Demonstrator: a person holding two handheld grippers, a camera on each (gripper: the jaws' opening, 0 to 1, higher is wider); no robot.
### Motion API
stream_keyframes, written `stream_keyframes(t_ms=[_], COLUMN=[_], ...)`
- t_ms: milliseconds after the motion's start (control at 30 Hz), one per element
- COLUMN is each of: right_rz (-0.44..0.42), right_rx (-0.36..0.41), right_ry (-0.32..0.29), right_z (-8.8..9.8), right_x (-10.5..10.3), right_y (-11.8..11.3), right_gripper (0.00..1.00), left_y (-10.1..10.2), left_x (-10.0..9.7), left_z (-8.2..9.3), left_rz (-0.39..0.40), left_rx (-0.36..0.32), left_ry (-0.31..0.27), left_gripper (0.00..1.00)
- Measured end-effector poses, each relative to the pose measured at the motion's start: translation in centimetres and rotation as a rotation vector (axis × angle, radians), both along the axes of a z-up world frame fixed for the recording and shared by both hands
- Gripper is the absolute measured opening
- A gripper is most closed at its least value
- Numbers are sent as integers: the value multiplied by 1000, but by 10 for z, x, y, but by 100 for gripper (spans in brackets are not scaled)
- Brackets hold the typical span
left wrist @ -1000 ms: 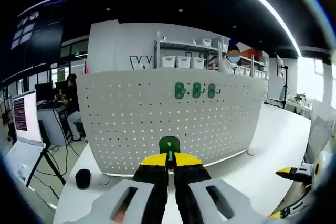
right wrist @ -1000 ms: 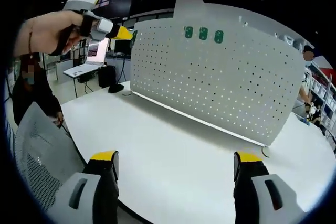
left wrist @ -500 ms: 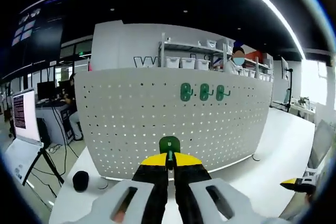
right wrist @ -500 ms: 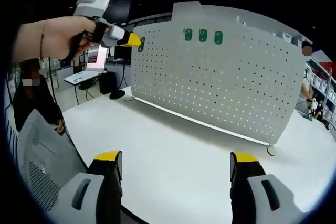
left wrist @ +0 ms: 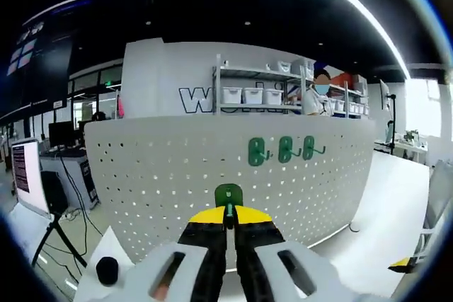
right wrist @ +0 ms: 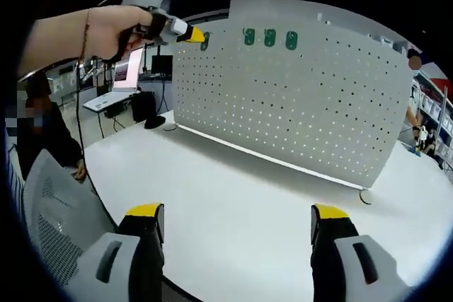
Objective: Insert the hook assembly into the mounting plate slot until the hook locks in place.
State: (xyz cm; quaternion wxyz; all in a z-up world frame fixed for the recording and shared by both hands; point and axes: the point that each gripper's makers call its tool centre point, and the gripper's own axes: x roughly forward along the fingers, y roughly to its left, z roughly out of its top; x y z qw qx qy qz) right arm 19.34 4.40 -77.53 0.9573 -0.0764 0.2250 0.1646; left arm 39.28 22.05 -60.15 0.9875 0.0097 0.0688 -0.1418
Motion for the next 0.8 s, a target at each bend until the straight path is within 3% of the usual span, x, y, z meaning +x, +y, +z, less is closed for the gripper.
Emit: stream_keyframes(t_ms=[333, 800], right_rz=[24, 33], right_rx=[8, 10], right_ry=[-37, -11], right_z=[14, 7], right_x=[7, 10], right_y=[13, 13], right_gripper=[81, 80], left_y=[-4, -4], left_x=[23, 50], left_z=[12, 18], left_rz=[51, 86], left_rx=[15, -10], left_ry=[-69, -70], left_gripper=[2, 2])
